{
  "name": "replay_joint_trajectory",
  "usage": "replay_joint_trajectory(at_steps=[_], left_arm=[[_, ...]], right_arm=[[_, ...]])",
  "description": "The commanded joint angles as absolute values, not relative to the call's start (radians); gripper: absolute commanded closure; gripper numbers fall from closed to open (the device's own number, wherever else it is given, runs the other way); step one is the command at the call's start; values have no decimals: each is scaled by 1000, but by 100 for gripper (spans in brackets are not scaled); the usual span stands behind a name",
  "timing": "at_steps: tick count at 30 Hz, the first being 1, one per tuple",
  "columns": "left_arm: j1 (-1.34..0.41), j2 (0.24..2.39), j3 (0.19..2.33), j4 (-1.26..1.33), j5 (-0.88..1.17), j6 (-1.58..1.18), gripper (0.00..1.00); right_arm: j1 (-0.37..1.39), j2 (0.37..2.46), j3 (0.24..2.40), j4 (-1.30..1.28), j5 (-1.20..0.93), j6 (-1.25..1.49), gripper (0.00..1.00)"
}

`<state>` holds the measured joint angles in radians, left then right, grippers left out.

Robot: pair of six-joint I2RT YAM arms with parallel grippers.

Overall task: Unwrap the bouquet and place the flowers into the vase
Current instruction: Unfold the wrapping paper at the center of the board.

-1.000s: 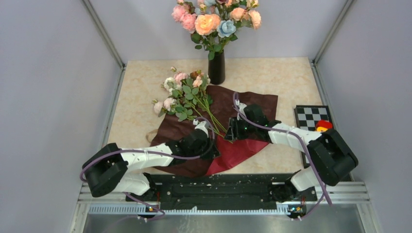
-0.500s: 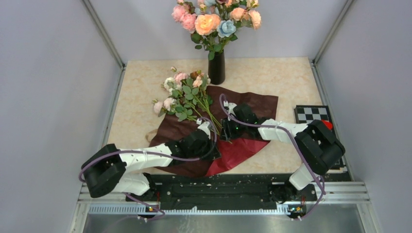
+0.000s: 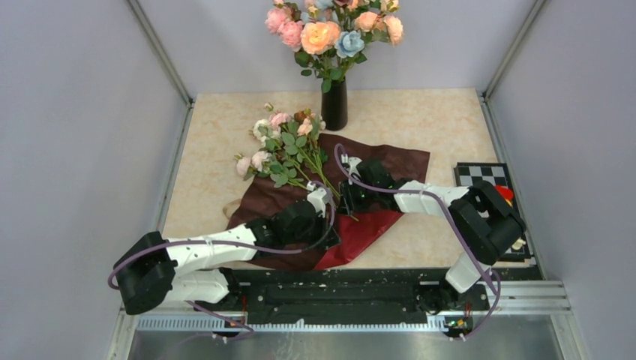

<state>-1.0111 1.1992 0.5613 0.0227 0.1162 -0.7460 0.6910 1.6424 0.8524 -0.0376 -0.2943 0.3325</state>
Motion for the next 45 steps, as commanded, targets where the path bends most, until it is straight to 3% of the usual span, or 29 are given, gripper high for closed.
replay_joint_trajectory(at_steps=[1, 32, 35, 40, 45], left_arm=[[-1027, 1163, 594, 56, 154, -683, 100], [-1380, 1319, 803, -61, 94, -307, 98], [-1392, 1336, 810, -75, 105, -319, 83], [-1394, 1293, 787, -38, 88, -362, 48], [-1394, 1194, 767, -40, 36, -397, 25]], right_arm=[[703, 1664, 897, -7, -305, 317, 66], [703, 1722, 991, -53, -232, 307, 67], [703, 1694, 998, -77, -239, 307, 66], [702, 1615, 998, -128, -239, 299, 57], [703, 1516, 983, -208, -212, 298, 49]])
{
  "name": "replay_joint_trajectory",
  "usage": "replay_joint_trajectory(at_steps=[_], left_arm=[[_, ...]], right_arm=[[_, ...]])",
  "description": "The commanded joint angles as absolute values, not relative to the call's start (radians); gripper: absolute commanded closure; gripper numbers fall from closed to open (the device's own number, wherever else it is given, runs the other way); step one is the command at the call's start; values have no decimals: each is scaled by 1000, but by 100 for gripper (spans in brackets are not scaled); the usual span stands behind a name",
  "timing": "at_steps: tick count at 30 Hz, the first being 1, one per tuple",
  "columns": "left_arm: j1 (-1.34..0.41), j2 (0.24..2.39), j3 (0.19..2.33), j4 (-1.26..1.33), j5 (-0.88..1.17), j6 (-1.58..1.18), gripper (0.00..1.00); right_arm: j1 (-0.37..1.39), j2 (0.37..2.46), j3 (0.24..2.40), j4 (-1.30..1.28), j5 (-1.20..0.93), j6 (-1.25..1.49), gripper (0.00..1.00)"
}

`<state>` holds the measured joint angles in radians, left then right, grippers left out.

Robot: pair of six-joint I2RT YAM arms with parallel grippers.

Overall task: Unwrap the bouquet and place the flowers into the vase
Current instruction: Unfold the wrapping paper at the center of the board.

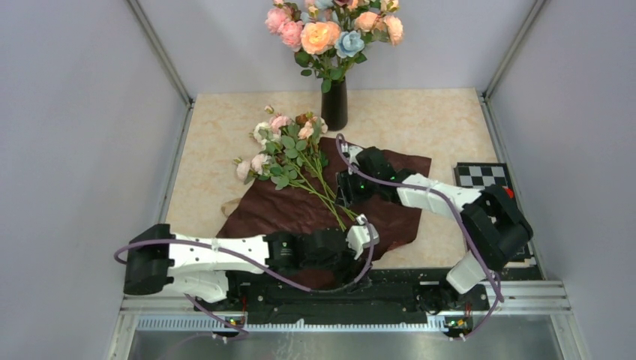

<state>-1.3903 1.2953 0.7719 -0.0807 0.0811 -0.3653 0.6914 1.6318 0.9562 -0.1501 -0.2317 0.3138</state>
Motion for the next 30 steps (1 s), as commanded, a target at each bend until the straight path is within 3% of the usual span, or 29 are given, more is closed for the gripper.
replay_joint_trajectory(at_steps=[1, 6, 11, 19, 30], left_arm=[[-1394, 1172, 762, -43, 22, -403, 22], [-1393, 1066, 725, -66, -153, -449, 2], [-1347, 1026, 696, -116, -340, -519, 1], [-1152, 1013, 577, -35, -313, -703, 1], [-1071, 1119, 543, 38, -317, -820, 1]], right_arm=[[703, 1488, 974, -220, -205, 302, 48], [703, 1384, 895, -248, -179, 350, 39], [703, 1306, 817, -267, -167, 405, 37], [703, 1219, 736, -349, -181, 467, 38], [702, 1046, 594, -512, -218, 545, 42]])
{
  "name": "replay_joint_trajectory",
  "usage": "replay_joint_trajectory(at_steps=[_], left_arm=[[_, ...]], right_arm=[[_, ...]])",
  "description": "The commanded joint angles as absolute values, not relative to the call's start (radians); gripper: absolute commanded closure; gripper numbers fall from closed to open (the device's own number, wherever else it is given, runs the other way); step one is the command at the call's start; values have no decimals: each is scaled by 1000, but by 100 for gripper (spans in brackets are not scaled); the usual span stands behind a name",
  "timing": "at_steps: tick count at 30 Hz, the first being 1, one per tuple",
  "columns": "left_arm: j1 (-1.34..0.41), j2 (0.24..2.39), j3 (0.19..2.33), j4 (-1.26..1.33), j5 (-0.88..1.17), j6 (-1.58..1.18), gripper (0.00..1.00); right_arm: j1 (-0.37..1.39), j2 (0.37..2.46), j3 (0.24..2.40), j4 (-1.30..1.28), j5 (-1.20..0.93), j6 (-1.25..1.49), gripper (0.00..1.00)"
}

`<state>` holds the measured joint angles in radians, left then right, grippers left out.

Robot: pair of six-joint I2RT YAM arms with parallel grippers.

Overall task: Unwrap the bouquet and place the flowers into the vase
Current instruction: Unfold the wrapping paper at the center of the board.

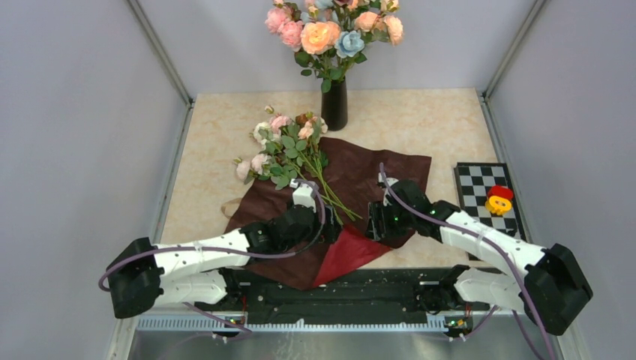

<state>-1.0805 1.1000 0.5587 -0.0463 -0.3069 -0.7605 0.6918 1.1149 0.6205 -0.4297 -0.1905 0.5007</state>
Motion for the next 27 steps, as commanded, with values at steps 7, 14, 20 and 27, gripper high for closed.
replay_joint_trajectory(at_steps=[7, 14, 20, 27], left_arm=[[-1070, 1009, 474, 254, -77, -712, 1], [-1058, 882, 468, 106, -82, -687, 1], [-964, 922, 451, -40, -236, -823, 1], [-956, 1048, 458, 48, -289, -821, 1]], right_arm=[[703, 971, 563, -594, -201, 580, 43], [703, 1009, 586, -614, -170, 586, 44], [704, 1036, 594, -623, -173, 602, 48], [715, 1005, 646, -716, -250, 597, 47]])
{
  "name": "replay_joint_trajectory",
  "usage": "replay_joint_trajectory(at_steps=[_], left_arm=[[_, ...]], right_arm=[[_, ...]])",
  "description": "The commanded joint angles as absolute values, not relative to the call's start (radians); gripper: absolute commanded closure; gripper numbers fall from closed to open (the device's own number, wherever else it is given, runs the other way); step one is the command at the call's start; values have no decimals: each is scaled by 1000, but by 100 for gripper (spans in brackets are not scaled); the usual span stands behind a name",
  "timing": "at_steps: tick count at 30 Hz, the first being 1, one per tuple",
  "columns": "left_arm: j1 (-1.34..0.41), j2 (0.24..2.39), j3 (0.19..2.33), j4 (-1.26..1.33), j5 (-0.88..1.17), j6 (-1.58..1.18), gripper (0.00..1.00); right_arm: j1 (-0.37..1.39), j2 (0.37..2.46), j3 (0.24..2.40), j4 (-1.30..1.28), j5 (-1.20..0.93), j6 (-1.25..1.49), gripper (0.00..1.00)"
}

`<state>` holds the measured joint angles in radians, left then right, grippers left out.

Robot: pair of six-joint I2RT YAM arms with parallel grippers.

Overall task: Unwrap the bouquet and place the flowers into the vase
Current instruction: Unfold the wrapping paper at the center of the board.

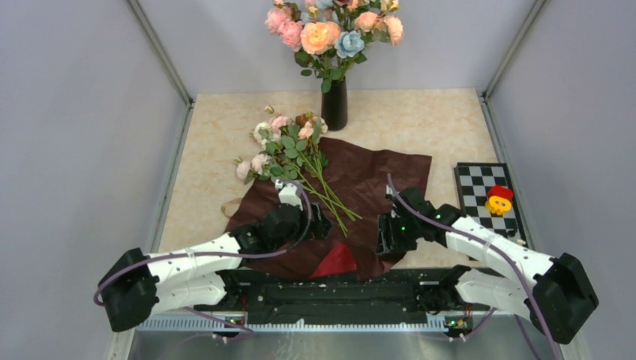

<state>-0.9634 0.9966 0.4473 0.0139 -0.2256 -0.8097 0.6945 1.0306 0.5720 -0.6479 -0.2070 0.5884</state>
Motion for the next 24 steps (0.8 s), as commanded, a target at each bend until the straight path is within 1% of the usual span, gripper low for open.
replay_joint_trajectory(at_steps=[1, 6, 9, 11, 15, 18, 24], left_arm=[[-956, 1068, 467, 43, -297, -820, 1], [-953, 1136, 456, 52, -314, -833, 1], [-951, 1163, 445, 58, -317, -831, 1], [-951, 1178, 441, 64, -319, -828, 1], [-950, 1208, 420, 110, -322, -829, 1], [-948, 1237, 421, 111, -332, -851, 1], [-945, 1274, 425, 139, -331, -872, 1]], right_arm=[[715, 992, 654, -731, -259, 597, 47], [714, 969, 680, -858, -361, 558, 47], [715, 957, 698, -934, -333, 538, 47], [716, 947, 735, -938, -309, 538, 47], [716, 978, 816, -842, -309, 561, 47], [716, 1026, 835, -763, -264, 574, 47], [738, 1078, 740, -598, -290, 632, 48]])
